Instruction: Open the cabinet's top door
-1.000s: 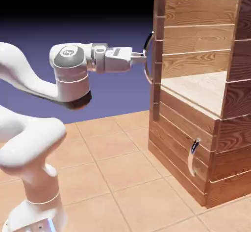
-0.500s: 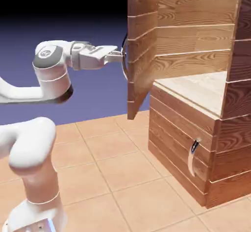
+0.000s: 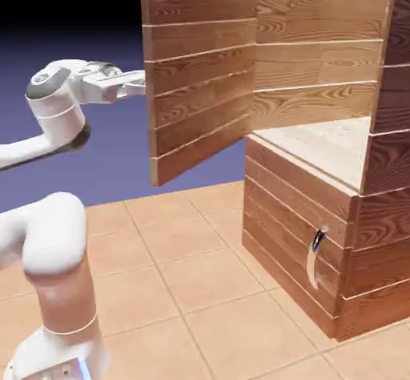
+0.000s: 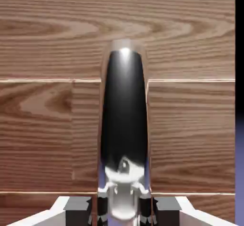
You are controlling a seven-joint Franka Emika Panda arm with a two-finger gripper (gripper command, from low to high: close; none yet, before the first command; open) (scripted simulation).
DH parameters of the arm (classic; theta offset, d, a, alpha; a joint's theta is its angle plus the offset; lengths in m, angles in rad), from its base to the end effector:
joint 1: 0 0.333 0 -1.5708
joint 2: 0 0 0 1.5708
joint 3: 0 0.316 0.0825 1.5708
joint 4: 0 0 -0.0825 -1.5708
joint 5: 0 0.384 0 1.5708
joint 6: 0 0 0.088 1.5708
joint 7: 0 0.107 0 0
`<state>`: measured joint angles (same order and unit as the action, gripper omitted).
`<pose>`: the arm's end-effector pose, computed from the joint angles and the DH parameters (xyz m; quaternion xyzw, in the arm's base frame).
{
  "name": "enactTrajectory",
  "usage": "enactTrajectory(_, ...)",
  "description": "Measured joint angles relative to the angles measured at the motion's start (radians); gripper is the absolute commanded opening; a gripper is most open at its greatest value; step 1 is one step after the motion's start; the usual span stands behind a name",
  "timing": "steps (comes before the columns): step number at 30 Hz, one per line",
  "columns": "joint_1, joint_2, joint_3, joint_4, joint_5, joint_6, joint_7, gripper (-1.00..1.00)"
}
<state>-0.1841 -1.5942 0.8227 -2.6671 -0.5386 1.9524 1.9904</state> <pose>0.1550 0.1981 0.5894 0.4477 -0.5478 0.7032 0.0707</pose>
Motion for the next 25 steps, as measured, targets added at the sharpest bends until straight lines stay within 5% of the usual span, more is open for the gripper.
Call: enactTrajectory(25, -0.594, 0.074, 0.312, 0.9, 0.172, -0.844, -0.104, -1.0)
